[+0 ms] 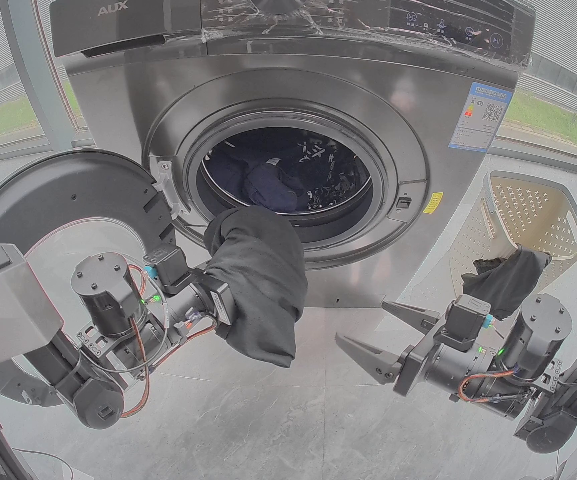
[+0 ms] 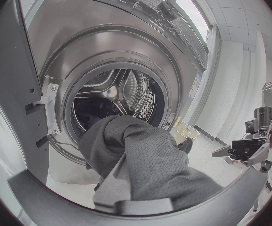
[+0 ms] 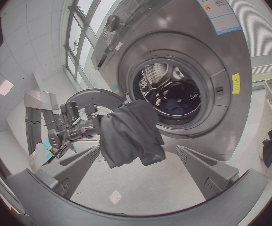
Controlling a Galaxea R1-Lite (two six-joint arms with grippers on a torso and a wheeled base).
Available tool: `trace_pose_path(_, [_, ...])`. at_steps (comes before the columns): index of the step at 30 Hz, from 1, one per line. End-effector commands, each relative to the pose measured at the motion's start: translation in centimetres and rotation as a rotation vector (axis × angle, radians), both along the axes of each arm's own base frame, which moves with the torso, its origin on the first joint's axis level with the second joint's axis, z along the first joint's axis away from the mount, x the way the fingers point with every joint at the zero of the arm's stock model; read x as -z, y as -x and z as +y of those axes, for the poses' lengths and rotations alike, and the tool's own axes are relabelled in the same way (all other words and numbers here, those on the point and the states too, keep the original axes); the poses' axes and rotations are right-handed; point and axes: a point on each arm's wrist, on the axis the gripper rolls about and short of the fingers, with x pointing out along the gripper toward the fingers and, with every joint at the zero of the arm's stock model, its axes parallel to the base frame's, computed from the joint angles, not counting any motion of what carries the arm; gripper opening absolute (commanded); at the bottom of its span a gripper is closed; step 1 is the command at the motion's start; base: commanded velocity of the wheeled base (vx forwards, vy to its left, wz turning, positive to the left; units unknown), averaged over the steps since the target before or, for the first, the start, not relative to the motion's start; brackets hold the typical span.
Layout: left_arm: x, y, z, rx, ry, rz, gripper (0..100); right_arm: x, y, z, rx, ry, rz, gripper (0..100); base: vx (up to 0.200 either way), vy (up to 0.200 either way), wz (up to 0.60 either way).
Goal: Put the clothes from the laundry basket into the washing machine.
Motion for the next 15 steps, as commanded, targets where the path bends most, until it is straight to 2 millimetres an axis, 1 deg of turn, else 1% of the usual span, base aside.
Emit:
trace_pose_path(1, [0.0,0.1,0.1,0.000,0.003,-0.005,0,0.6,-1.5,-1.0,0.069,0.018,0.010,100,0.000,0.000,0.00])
trace_pose_path(6, [0.2,0.2,-0.1,0.006,-0.004,0.002,0,1.4,-2.2,-0.9,0.121,0.035,0.030,100,0.000,0.000,0.00])
trace_pose_path(7, [0.3,0.2,-0.1,0.003,-0.017,-0.002,0,1.7,-2.8,-0.9,0.170,0.042,0.037,100,0.000,0.000,0.00])
trace_pose_path(8, [0.3,0.2,-0.1,0.003,-0.017,-0.002,0,1.7,-2.8,-0.9,0.170,0.042,0.037,100,0.000,0.000,0.00])
trace_pose_path(9, [0.7,0.2,-0.1,-0.001,-0.043,-0.003,0,2.1,-3.4,-1.1,0.196,0.049,0.046,100,0.000,0.000,0.00])
trace_pose_path(11, [0.8,0.4,-0.1,0.001,-0.054,0.000,0,2.2,-3.5,-1.2,0.202,0.049,0.049,100,0.000,0.000,0.00])
trace_pose_path(12, [1.1,0.8,-0.1,0.010,-0.062,0.011,0,2.2,-3.6,-1.4,0.205,0.048,0.048,100,0.000,0.000,0.00])
trace_pose_path(15, [0.8,0.9,-0.4,0.021,-0.053,0.004,0,2.0,-3.5,-1.2,0.196,0.043,0.044,100,0.000,0.000,0.00])
